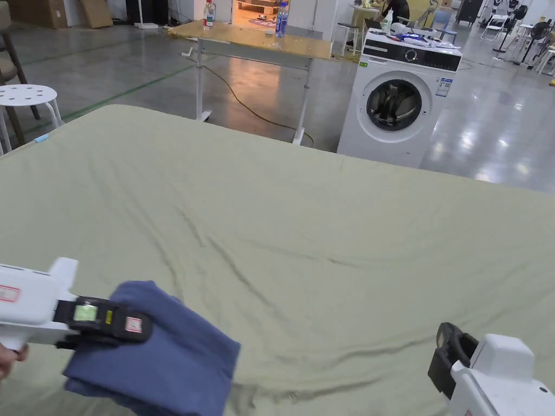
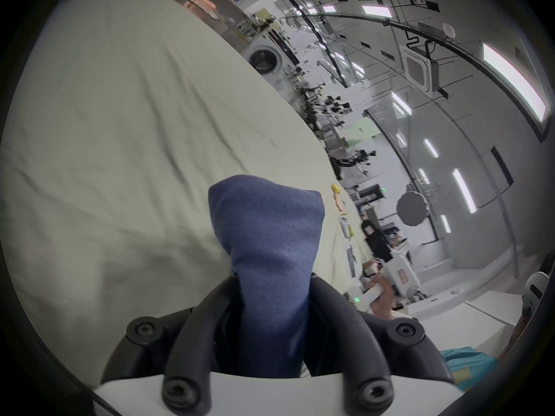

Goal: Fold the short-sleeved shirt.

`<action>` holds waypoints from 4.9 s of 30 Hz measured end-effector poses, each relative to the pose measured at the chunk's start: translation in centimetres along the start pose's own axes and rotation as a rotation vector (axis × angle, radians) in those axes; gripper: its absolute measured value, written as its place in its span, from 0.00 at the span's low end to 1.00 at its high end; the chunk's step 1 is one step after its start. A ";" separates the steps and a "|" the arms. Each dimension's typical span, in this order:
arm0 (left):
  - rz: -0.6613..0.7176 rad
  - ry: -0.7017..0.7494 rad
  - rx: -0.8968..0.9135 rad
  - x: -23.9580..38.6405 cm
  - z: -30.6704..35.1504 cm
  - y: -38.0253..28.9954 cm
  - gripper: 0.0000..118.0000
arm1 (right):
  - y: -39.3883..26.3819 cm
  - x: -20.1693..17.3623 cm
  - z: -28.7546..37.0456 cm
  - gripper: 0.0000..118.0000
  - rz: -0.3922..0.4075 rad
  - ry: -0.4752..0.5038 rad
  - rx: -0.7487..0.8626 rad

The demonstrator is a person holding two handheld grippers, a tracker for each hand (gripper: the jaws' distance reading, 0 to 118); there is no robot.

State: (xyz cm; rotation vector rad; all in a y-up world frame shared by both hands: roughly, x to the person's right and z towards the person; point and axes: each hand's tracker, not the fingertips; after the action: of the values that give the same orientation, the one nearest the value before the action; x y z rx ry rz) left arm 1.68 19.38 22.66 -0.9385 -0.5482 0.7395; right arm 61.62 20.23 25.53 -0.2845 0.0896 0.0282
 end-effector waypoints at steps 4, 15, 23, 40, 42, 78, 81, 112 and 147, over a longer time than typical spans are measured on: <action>-0.001 0.134 0.030 -3.0 6.3 3.1 0.15 | 1.2 0.6 -0.1 0.00 0.005 -0.015 0.024; 0.134 0.476 0.040 -6.8 13.0 2.7 0.15 | -0.1 1.1 0.1 0.00 -0.005 -0.032 -0.008; 0.100 0.678 0.070 -8.1 13.0 2.8 0.41 | -0.6 1.8 0.1 0.00 -0.007 -0.043 -0.033; -0.221 0.857 0.423 1.2 10.4 0.6 0.46 | -0.6 2.9 0.2 0.00 -0.024 -0.038 -0.039; -0.276 0.784 0.479 3.2 8.2 -1.0 0.44 | -0.5 3.0 0.3 0.00 -0.029 -0.036 -0.035; -0.719 0.635 0.839 20.3 -17.8 -11.2 0.00 | 0.7 0.6 1.0 0.00 -0.027 -0.093 0.089; -0.712 0.617 0.858 20.7 -17.9 -11.8 0.00 | 0.6 0.3 1.0 0.00 -0.026 -0.114 0.101; -0.688 0.673 0.875 19.5 -16.5 -11.3 0.62 | 0.3 0.4 1.0 0.55 -0.015 -0.146 0.121; -0.698 0.687 0.880 18.8 -15.5 -9.4 0.91 | 3.4 1.7 -1.5 0.83 -0.158 -0.136 0.033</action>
State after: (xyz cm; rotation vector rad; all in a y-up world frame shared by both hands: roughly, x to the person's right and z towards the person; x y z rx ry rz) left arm 27.56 22.18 25.16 -0.0965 0.1007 -0.0401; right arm 63.01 23.06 23.02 -0.2548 -0.0679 -0.1102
